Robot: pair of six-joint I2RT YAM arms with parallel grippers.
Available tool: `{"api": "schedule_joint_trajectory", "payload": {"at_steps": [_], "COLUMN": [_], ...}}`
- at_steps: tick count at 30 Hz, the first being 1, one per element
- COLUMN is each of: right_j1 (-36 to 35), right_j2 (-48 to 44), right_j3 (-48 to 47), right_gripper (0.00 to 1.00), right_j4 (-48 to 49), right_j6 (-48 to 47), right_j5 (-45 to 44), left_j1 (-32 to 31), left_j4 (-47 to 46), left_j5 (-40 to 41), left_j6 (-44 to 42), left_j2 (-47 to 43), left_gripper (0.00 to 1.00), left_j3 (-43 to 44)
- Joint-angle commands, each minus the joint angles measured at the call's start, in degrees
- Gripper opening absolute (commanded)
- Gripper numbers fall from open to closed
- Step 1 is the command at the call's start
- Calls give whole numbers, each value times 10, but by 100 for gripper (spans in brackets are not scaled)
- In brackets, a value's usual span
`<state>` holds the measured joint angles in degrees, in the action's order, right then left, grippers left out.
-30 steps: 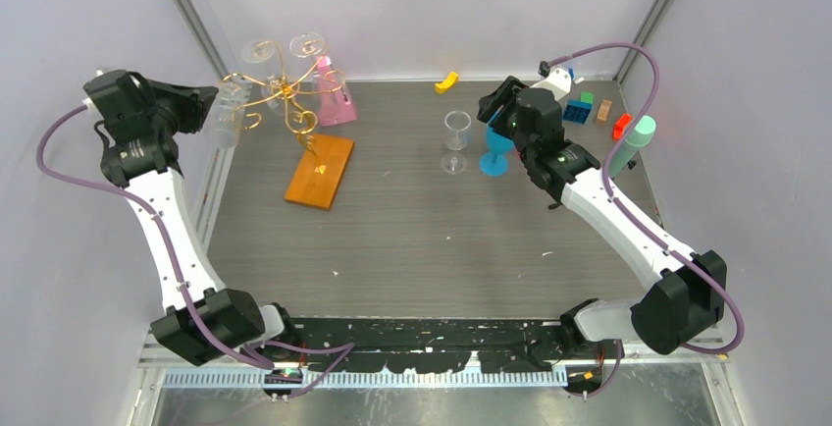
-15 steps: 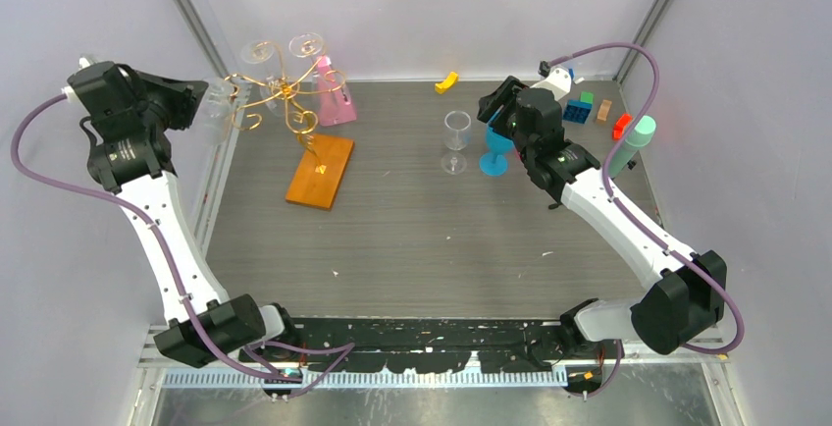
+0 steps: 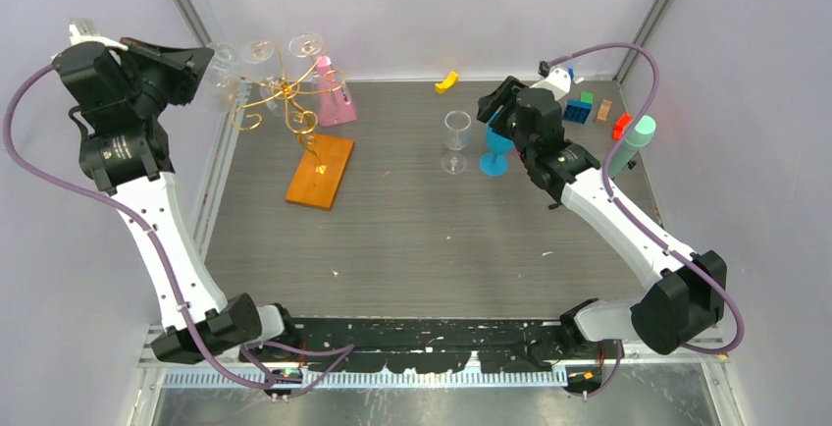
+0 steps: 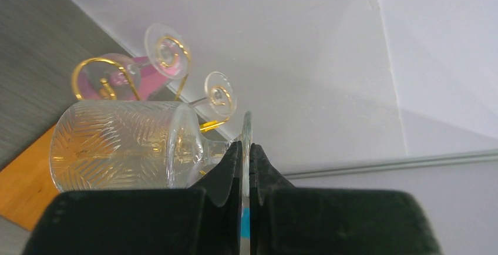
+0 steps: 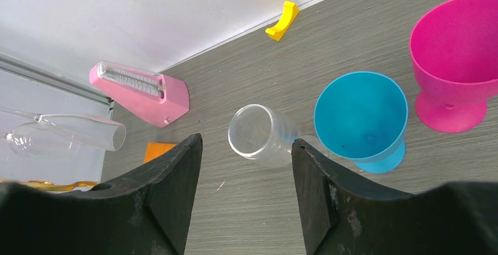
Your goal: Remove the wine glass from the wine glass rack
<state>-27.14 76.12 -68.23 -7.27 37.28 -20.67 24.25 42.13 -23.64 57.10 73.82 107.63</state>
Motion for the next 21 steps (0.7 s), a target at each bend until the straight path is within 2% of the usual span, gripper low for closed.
{"api": "schedule_joint_trajectory", "payload": {"at_steps": [1,7,13,21], "right_j1": [2,3,3,9], "right_j2": [-17,-12,-4,32], "right_j3": [-3,-3,-7,-64], "right_gripper": [63,63,63,70], "right_j4": [34,41,44,45], "right_j6": [7,14,27,6], "right_j5": [5,21,32,122], "left_j1": [-26,-83,-144,-236], "left_j4": [-125,-225,-292,-434], "left_j5": [-60,-102,-120,-134], "left_j6": [54,111,157,260], "left_j2": [18,63,117,187], "left_gripper": [0,0,0,0], "left_j3": [15,19,72,93]}}
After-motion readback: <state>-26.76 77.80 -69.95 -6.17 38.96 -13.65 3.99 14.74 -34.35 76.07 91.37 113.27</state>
